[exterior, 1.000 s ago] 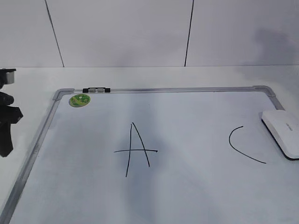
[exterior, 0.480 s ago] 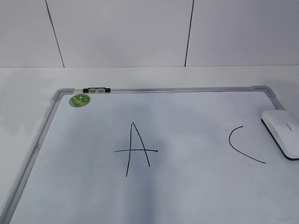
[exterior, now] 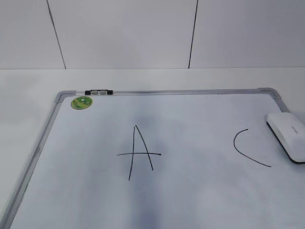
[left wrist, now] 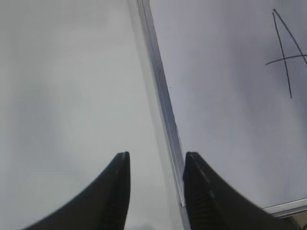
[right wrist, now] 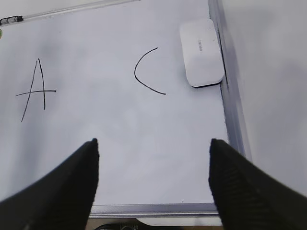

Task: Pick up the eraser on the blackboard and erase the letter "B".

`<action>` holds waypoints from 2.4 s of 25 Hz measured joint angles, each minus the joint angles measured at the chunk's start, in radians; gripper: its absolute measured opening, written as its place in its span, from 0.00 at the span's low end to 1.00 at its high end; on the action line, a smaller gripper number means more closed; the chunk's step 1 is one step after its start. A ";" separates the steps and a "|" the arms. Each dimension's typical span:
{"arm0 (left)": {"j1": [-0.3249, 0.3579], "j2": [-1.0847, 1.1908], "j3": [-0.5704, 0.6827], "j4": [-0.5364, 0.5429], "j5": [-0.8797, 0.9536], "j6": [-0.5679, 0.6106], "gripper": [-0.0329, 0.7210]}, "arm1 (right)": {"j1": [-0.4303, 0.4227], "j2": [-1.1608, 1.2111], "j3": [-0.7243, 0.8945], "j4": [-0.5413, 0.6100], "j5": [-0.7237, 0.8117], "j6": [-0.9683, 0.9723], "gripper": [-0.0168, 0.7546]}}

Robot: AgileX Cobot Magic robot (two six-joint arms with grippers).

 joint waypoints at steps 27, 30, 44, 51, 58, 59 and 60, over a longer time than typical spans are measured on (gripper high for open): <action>0.000 -0.847 0.432 -0.001 0.025 0.030 0.42 | 0.087 -0.384 0.180 -0.193 0.004 -0.012 0.56; 0.000 -0.907 0.476 -0.001 0.025 0.039 0.42 | 0.087 -0.461 0.180 -0.205 0.006 -0.012 0.56; -0.002 -0.961 0.565 -0.001 -0.049 0.066 0.42 | 0.087 -0.482 0.358 -0.220 -0.015 -0.014 0.56; -0.002 -0.961 0.597 0.001 -0.127 0.068 0.42 | 0.087 -0.482 0.398 -0.234 -0.099 -0.014 0.55; -0.002 -0.961 0.597 0.003 -0.131 0.068 0.42 | 0.087 -0.482 0.398 -0.227 -0.105 -0.015 0.55; -0.002 -0.961 0.597 0.003 -0.131 0.068 0.42 | 0.087 -0.482 0.398 -0.216 -0.105 -0.017 0.55; -0.002 -0.961 0.597 0.003 -0.131 0.068 0.42 | 0.087 -0.482 0.398 -0.210 -0.105 -0.017 0.55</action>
